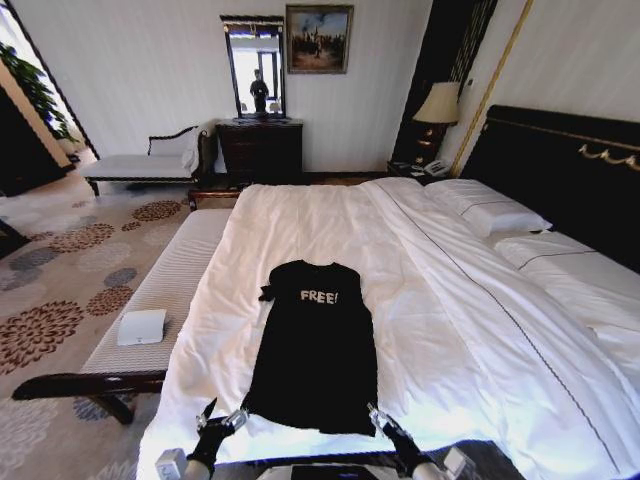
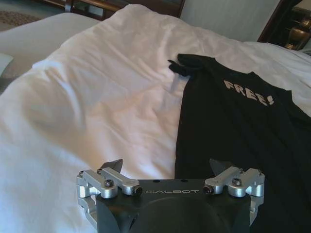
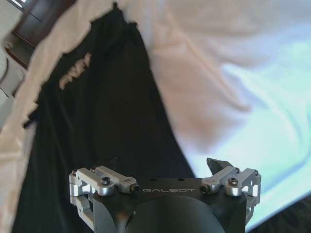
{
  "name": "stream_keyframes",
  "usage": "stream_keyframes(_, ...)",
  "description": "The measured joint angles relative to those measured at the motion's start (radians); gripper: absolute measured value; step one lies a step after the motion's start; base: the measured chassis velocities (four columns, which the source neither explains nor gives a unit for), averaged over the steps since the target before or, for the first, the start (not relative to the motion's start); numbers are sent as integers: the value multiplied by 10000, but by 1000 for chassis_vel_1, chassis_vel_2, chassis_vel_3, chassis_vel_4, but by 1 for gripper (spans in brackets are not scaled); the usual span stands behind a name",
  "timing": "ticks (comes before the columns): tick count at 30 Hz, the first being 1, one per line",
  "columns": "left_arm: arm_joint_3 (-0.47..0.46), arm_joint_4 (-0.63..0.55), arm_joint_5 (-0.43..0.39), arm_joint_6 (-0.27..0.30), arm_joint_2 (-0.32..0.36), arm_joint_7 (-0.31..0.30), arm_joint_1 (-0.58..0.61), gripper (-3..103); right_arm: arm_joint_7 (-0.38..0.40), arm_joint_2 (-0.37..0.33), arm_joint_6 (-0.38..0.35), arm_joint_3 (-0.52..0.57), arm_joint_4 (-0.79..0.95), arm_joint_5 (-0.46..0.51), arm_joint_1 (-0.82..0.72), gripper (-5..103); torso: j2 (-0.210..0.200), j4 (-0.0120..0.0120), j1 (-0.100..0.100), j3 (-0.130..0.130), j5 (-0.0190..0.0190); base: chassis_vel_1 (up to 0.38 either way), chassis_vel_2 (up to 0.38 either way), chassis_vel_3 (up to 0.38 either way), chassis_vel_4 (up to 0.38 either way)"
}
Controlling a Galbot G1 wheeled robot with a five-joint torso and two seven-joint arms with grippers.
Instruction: Fold the clothes on the bed.
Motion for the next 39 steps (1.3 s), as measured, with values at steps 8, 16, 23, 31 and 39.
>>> stream_keyframes(8,4,-189,75,75,-154,-80,158,100,-19,-402,-336,61,-761,477,232,100,-1,1,0,0,2,0,0,0,0)
stream_keyframes(16,-22,-167,86,70,-330,-79,156,100,-18,-452,-645,-63,-639,707,279,98,0,1,0,0,-3,0,0,0,0)
stream_keyframes(23,-156,-312,183,72,-518,-88,238,100,5,-422,-775,-244,-741,850,459,79,0,1,0,1,0,0,0,0,0)
stream_keyframes(31,-622,-553,-372,288,-781,-135,144,100,81,-367,-816,-407,-926,838,528,48,0,2,0,0,0,0,0,0,0)
stream_keyframes(39,-759,-477,-541,319,-686,-153,64,100,169,-419,-839,-347,-844,973,510,21,0,2,0,0,-1,0,0,0,0)
